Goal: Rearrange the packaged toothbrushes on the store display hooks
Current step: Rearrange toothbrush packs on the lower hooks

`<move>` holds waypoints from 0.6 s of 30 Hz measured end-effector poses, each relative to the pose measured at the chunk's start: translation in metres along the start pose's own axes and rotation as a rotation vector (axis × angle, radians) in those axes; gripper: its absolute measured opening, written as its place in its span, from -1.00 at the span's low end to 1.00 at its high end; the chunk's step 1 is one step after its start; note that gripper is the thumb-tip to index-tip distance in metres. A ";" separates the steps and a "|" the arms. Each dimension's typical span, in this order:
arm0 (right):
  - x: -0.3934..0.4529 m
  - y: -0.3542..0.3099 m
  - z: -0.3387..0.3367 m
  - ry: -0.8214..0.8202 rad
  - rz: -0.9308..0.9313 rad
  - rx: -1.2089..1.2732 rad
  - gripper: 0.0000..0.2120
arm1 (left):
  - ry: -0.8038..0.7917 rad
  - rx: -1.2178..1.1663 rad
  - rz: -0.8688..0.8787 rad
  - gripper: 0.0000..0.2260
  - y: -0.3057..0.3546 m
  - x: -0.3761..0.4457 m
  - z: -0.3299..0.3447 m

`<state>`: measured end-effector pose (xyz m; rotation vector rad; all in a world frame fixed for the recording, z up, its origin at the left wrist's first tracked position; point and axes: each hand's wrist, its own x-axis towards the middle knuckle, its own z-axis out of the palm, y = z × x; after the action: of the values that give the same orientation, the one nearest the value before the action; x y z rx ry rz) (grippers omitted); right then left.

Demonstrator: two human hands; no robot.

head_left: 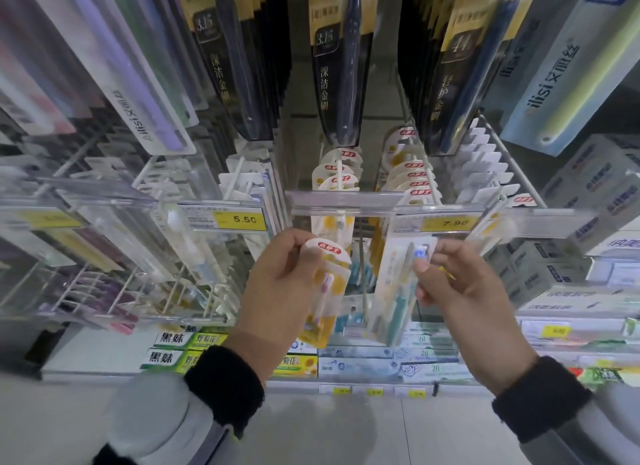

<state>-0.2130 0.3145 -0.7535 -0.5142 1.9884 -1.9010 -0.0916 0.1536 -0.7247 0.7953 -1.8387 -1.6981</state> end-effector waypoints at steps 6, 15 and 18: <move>-0.009 0.007 0.018 -0.152 0.038 -0.010 -0.91 | 0.015 -0.106 0.016 -0.67 0.003 -0.007 -0.012; 0.003 -0.004 0.051 -0.215 0.047 -0.027 -0.88 | -0.053 -0.101 0.129 -0.61 0.008 -0.020 -0.020; 0.004 -0.008 0.058 -0.215 0.025 -0.019 -0.88 | -0.071 -0.125 0.142 -0.61 0.010 -0.021 -0.024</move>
<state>-0.1883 0.2610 -0.7484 -0.6654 1.8666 -1.7335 -0.0611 0.1520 -0.7123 0.5469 -1.7708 -1.7492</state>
